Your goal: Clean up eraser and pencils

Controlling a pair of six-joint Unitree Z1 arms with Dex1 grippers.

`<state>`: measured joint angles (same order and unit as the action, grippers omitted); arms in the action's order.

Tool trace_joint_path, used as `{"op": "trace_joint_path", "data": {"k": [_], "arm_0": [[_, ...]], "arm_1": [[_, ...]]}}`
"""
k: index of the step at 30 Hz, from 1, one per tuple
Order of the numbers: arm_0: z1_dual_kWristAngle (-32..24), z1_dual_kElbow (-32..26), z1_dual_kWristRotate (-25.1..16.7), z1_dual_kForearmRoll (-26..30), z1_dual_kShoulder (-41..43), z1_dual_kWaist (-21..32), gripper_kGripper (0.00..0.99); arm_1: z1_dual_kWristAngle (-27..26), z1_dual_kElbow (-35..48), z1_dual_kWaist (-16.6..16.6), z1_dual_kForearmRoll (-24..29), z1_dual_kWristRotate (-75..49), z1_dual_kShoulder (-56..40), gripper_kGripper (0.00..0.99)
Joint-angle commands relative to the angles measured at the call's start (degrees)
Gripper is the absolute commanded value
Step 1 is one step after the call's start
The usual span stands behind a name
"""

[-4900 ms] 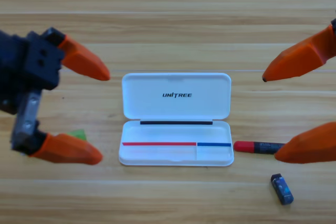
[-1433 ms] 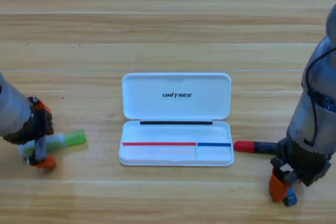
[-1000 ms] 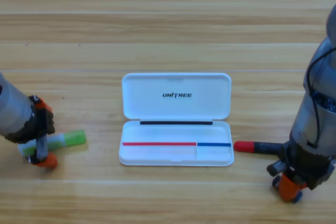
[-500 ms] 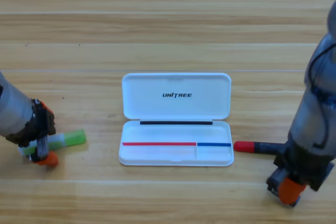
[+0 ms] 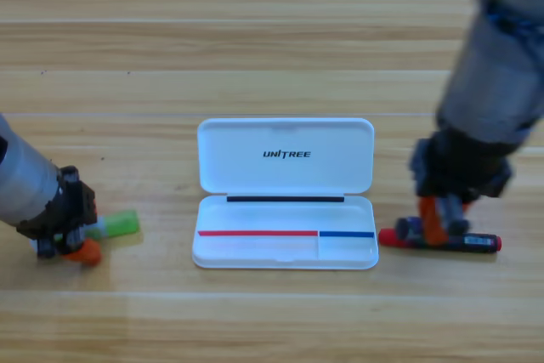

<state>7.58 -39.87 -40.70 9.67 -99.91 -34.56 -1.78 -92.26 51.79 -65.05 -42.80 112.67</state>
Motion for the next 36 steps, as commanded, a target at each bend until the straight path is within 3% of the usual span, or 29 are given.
{"op": "trace_joint_path", "data": {"k": [1,8,12,14,21,28,36], "arm_0": [[-1.17,1.55,0.18,-0.18,-5.47,0.98,0.397],[-1.17,1.11,0.18,1.05,-5.47,0.98,0.393],[-1.08,0.50,0.01,2.02,-5.12,0.98,0.178],[-1.08,0.32,0.01,2.37,-4.68,0.98,0.127],[-0.99,-0.12,-0.52,3.69,-4.15,0.98,0.127],[-1.34,-7.23,-2.10,13.45,-3.80,0.98,0.127],[-1.61,-12.07,-4.65,20.21,-0.46,0.98,0.072]], "arm_1": [[1.52,-6.88,1.39,-1.30,-2.12,13.36,0.000],[3.01,-15.23,1.39,-2.80,-2.20,19.51,0.000],[3.36,-17.51,1.21,-2.89,-1.94,21.18,0.000],[3.45,-18.22,1.12,-2.89,-1.76,21.80,0.000],[3.10,-18.57,1.12,-3.24,-1.15,22.33,0.000],[2.84,-18.48,1.12,-3.76,-0.80,22.41,0.000],[0.64,-18.39,1.12,-4.29,-0.53,21.80,0.000]]}}
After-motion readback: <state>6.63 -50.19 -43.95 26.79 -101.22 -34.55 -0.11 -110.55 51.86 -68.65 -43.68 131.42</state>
